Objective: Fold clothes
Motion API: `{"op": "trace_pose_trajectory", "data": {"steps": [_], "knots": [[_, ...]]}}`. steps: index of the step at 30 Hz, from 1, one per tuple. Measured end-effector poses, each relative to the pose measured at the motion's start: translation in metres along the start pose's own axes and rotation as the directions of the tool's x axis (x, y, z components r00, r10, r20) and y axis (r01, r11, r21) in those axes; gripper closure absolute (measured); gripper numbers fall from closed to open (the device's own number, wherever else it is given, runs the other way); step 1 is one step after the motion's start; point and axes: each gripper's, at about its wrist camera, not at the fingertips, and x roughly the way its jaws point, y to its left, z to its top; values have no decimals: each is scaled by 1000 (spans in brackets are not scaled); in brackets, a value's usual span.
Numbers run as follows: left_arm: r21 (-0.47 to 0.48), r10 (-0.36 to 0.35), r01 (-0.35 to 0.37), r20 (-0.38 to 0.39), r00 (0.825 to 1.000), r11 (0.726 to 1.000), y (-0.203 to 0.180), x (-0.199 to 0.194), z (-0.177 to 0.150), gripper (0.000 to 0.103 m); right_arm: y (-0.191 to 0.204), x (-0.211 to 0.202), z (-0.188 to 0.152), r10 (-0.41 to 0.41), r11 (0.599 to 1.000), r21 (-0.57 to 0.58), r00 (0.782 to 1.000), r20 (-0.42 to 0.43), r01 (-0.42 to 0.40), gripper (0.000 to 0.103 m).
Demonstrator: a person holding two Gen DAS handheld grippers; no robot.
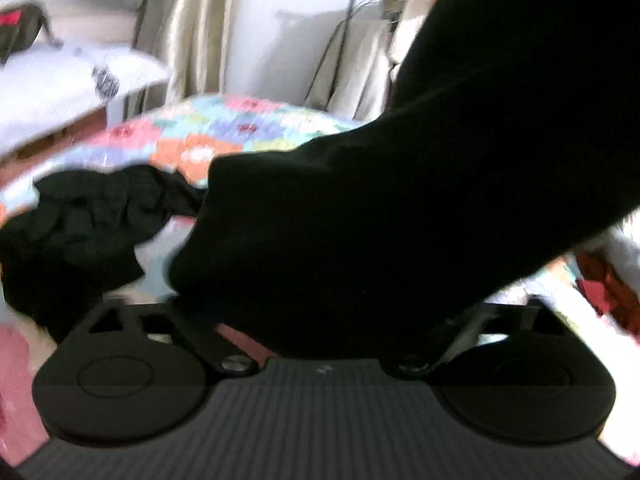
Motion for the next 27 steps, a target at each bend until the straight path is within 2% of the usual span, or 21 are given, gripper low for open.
{"op": "trace_pose_trajectory", "data": {"steps": [1, 2, 5, 6, 8, 13, 16, 18, 21, 23, 25, 27], "knots": [[-12, 3, -3, 10, 1000, 1000, 5, -2, 5, 50, -2, 0, -2, 1, 1000, 4, 1000, 0, -1, 78], [-24, 6, -5, 21, 1000, 1000, 11, -5, 9, 55, -3, 0, -3, 2, 1000, 8, 1000, 1, -2, 78], [-59, 15, -12, 51, 999, 998, 27, -12, 24, 61, -14, 7, -8, -28, 1000, 1, 1000, -4, 28, 78], [-71, 19, -14, 62, 998, 997, 32, -15, 28, 61, -17, 5, -13, -37, 999, 4, 999, -1, 37, 78], [-40, 82, -77, 132, 988, 996, 42, -35, 46, 61, -29, 6, -17, -61, 998, 13, 998, 4, 61, 78], [44, 151, -171, 288, 946, 984, 49, -102, 84, 62, -49, 13, -23, -93, 995, 34, 996, 15, 93, 78], [140, 159, -218, 342, 926, 966, 40, -140, 102, 62, -53, 17, -24, -95, 994, 46, 995, 11, 95, 78], [207, 125, -208, 355, 926, 956, 34, -159, 112, 61, -56, 19, -25, -84, 994, 65, 996, 8, 83, 78], [284, 78, -153, 258, 963, 946, 23, -169, 122, 57, -65, 18, -26, -66, 992, 107, 998, 6, 65, 77], [306, 55, -102, 157, 986, 946, 17, -155, 121, 47, -76, 20, -29, -75, 988, 135, 997, -17, 76, 77], [301, 22, -35, 47, 999, 953, 13, -122, 112, 40, -88, 25, -36, -97, 981, 161, 994, -57, 105, 76], [236, -19, 39, -84, 996, 971, 15, -90, 95, 38, -102, 33, -46, -139, 974, 165, 984, -111, 156, 76]]}}
